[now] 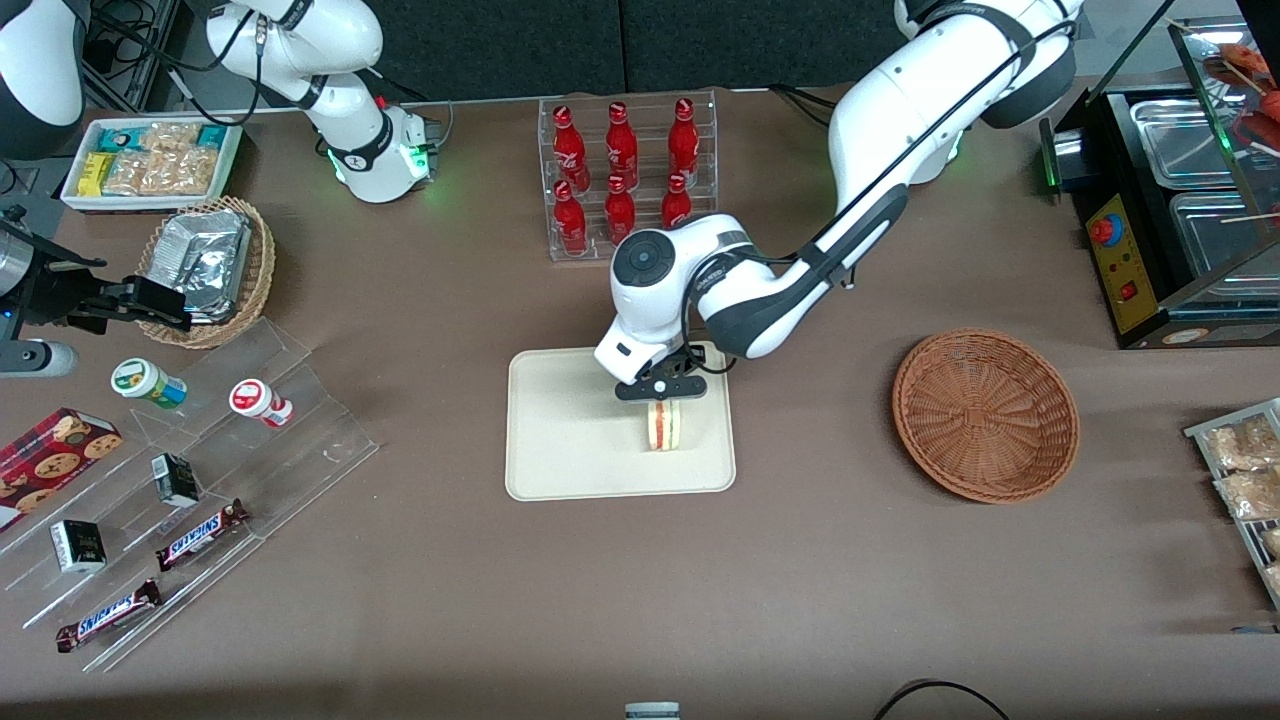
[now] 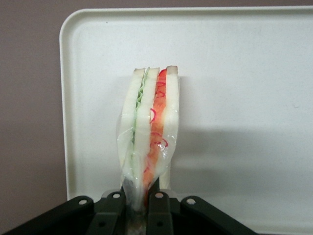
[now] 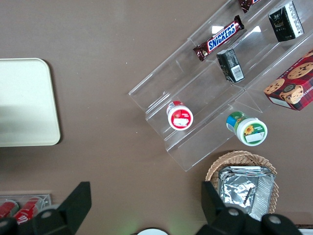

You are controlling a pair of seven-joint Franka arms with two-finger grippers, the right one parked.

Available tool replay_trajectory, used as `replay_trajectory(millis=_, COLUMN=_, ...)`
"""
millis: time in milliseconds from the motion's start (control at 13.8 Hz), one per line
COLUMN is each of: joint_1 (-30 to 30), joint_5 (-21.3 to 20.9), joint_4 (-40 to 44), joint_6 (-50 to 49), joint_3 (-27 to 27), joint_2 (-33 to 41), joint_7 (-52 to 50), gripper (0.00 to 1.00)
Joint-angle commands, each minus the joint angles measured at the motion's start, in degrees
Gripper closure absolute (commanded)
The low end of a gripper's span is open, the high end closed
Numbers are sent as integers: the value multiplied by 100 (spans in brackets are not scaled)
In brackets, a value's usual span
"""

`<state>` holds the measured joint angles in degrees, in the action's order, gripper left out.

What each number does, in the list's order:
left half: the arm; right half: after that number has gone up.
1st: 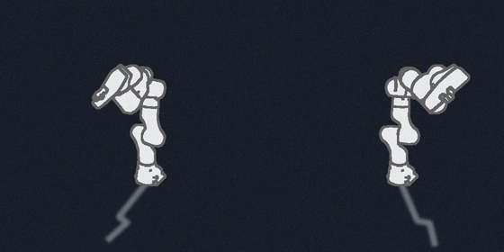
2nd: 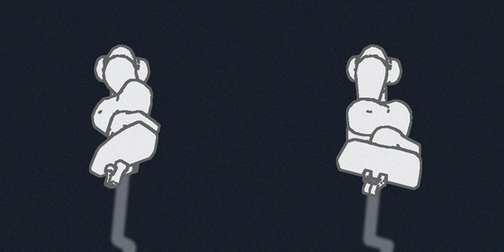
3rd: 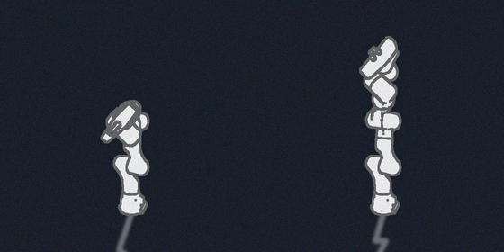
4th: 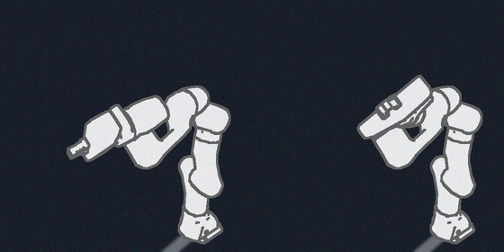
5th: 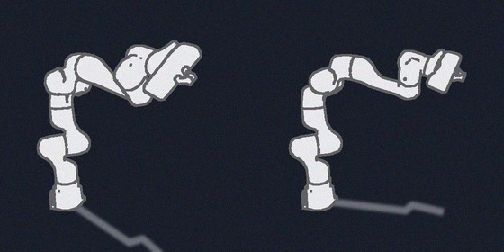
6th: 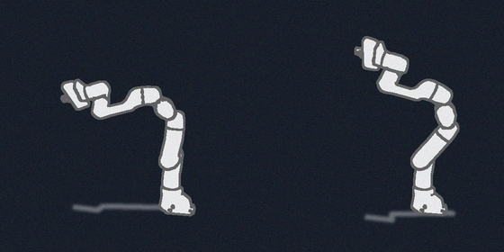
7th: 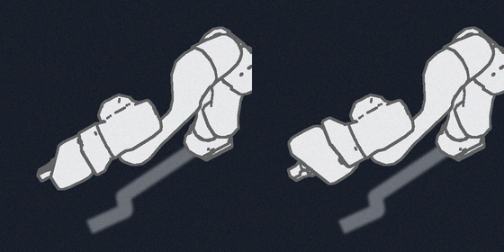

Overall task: Place sandwich from basket to tray
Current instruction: 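Carry the sandwich with the left gripper over the cream tray, then lower the sandwich onto the tray and open the left gripper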

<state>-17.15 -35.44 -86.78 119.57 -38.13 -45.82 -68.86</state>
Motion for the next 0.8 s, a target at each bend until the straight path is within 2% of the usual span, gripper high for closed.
replay_trajectory(millis=0, joint_1=-367, joint_5=-130, joint_4=188, joint_6=153, joint_3=332, joint_2=-129, joint_7=-372, gripper=86)
replay_trajectory(millis=145, joint_1=-376, joint_5=-138, joint_4=188, joint_6=338, joint_3=341, joint_2=-156, joint_7=-470, gripper=86)
replay_trajectory(millis=217, joint_1=-376, joint_5=-130, joint_4=188, joint_6=339, joint_3=341, joint_2=-156, joint_7=-470, gripper=80)
replay_trajectory(millis=289, joint_1=-376, joint_5=-138, joint_4=188, joint_6=339, joint_3=341, joint_2=-156, joint_7=-462, gripper=49)
replay_trajectory(millis=362, joint_1=-376, joint_5=-156, joint_4=188, joint_6=330, joint_3=350, joint_2=-138, joint_7=-418, gripper=8)
replay_trajectory(millis=434, joint_1=-359, joint_5=-156, joint_4=188, joint_6=312, joint_3=341, joint_2=-112, joint_7=-409, gripper=1)
replay_trajectory(millis=724, joint_1=-297, joint_5=-86, joint_4=197, joint_6=-3, joint_3=333, joint_2=151, joint_7=-435, gripper=1)
